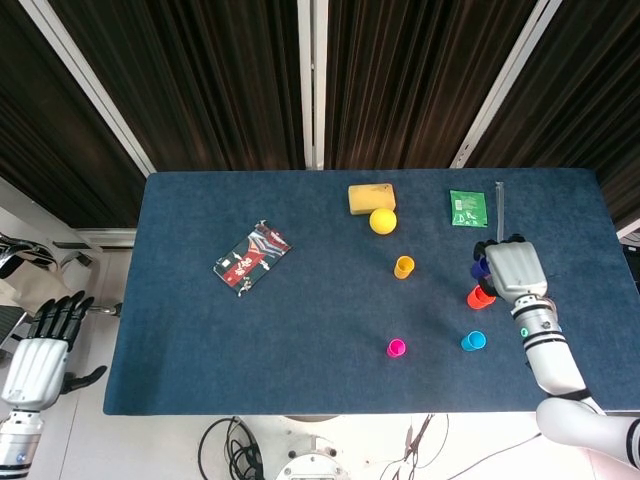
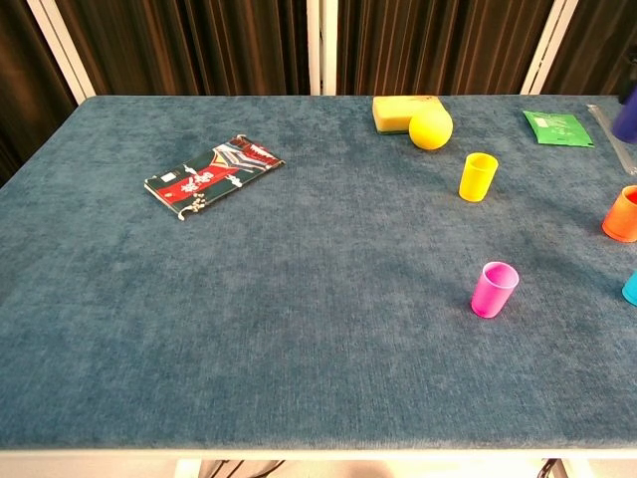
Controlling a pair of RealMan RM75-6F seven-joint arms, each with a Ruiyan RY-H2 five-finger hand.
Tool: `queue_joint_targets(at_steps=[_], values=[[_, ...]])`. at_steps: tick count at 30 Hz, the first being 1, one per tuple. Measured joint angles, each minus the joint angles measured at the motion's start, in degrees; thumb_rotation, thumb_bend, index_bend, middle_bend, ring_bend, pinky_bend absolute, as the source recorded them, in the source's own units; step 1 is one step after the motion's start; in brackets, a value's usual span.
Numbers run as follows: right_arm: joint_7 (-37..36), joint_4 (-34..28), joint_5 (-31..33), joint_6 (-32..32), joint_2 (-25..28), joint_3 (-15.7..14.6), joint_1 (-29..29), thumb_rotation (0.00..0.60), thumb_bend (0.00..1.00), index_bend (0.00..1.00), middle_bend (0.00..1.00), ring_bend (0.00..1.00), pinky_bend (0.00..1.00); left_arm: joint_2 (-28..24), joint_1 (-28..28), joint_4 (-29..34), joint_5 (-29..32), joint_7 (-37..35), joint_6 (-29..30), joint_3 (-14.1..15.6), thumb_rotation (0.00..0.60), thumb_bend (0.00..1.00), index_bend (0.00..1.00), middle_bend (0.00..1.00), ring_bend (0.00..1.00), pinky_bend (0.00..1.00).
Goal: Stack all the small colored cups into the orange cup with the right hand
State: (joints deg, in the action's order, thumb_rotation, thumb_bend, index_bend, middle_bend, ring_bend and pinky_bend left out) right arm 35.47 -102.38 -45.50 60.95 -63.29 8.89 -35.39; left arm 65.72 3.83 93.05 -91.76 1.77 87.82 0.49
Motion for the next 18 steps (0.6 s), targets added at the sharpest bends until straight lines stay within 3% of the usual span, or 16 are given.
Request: queue_joint_targets(at_steps=[7, 18], values=[[0.49, 1.74, 1.18, -0.26, -1.25, -2.78, 0.8, 0.6, 0.31, 0.5, 0.44, 0.44, 0.23, -0.3, -0.03, 0.92, -0.69, 0.9, 0.53, 0.0, 0.6, 0.07, 0.04, 0.0, 0.0, 0.0], [1.13, 5.1, 3.34, -1.02, -4.27, -4.1, 0.13, 0.6, 0.31, 0.51, 0.44, 0.44, 0.23, -0.02, -0.02, 0.41, -0.05, 0.64, 0.14, -0.12, 0.6, 0.07, 0.04, 0.0, 0.0, 0.0]])
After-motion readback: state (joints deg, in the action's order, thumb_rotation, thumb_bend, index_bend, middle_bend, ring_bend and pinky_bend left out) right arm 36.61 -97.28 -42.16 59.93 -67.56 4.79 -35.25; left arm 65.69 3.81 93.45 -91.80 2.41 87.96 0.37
